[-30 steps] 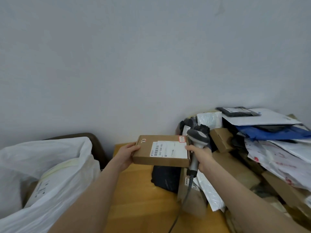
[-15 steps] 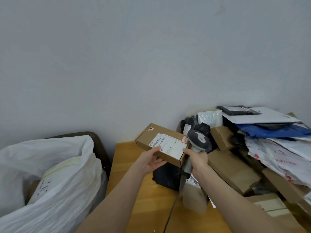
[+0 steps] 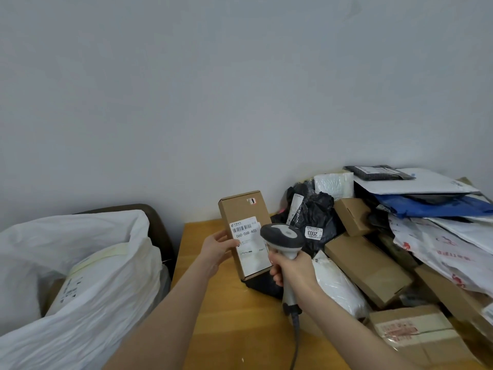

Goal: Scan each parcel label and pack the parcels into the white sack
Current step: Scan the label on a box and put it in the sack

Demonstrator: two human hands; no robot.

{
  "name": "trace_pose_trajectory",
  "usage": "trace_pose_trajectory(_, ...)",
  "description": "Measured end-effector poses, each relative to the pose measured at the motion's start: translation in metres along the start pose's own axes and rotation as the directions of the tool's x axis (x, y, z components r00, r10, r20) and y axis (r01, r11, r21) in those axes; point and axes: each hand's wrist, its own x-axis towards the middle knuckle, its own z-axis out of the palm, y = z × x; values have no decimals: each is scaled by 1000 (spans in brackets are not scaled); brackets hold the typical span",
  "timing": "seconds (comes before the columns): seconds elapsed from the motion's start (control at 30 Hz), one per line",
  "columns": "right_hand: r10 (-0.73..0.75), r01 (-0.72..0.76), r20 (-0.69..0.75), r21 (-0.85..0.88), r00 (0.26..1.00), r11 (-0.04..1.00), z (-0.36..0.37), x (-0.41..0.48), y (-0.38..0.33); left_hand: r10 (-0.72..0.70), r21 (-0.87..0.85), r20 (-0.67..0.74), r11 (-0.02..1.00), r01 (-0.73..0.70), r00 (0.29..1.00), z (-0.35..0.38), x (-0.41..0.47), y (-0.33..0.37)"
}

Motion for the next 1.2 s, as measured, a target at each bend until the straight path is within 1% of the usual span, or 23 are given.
trace_pose_trajectory(0.17, -32, 35, 45, -61, 998, 998, 7, -27, 3, 47, 26, -54, 999, -45, 997, -8, 3, -10)
trace_pose_trajectory(0.33, 18, -11, 68, -97, 998, 995, 9, -37, 5, 46, 65, -108, 997, -39, 993, -9, 5, -21)
trace_pose_trajectory(0.7, 51, -44, 79, -79, 996, 996, 12, -42, 5, 39, 86, -129, 996, -28, 991, -5, 9, -28)
trace_pose_trajectory(1.2, 49, -45, 84, -53, 995, 998, 13, -39, 4, 23, 76, -161, 997, -11, 987, -7, 10, -30)
